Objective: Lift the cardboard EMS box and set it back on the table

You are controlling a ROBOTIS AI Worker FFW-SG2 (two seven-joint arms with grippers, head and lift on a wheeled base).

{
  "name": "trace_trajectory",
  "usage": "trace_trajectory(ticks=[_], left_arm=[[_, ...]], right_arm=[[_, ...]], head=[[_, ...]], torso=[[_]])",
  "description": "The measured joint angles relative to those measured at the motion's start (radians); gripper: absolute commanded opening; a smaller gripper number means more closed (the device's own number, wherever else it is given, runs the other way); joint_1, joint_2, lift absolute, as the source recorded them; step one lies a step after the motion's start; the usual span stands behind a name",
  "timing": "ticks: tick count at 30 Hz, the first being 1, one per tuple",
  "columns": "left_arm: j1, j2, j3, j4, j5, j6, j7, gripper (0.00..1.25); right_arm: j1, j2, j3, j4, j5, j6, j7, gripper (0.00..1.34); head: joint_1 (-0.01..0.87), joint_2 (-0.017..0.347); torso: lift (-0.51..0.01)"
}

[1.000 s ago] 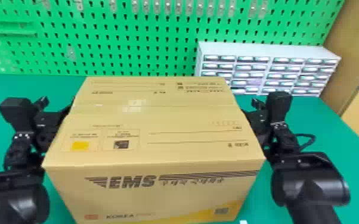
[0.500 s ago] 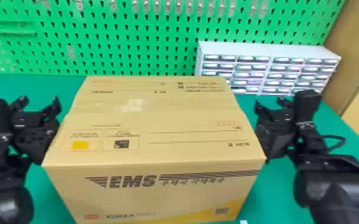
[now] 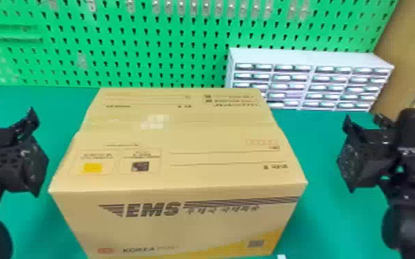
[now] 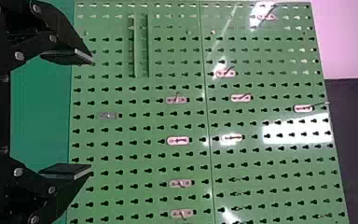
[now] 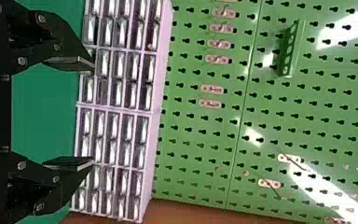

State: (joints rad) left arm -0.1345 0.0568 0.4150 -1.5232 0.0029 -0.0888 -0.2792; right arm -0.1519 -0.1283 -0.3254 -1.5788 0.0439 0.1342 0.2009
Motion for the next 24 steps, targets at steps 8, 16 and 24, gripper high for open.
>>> trace_trajectory(ticks=[8,16,24], left_arm=[[-0.015,0.0,-0.003,-0.013,0.004,-0.012,0.0,0.82],[-0.016,0.0,-0.006,-0.019,0.0,-0.014,0.0,0.82],[-0.022,-0.001,-0.009,-0.02,-0.002,-0.016,0.0,0.82]], right_arm=[[-0.003,0.025,-0.026,-0.007,0.016,-0.016,0.0,0.8],[-0.012,0.031,-0.031,-0.012,0.024,-0.023,0.0,0.8],[-0.013,0.042,-0.04,-0.012,0.027,-0.039,0.0,0.8]], head=[[0.678,-0.014],[0.678,-0.014],[0.678,-0.014]], torso=[[-0.091],[-0.091],[-0.091]])
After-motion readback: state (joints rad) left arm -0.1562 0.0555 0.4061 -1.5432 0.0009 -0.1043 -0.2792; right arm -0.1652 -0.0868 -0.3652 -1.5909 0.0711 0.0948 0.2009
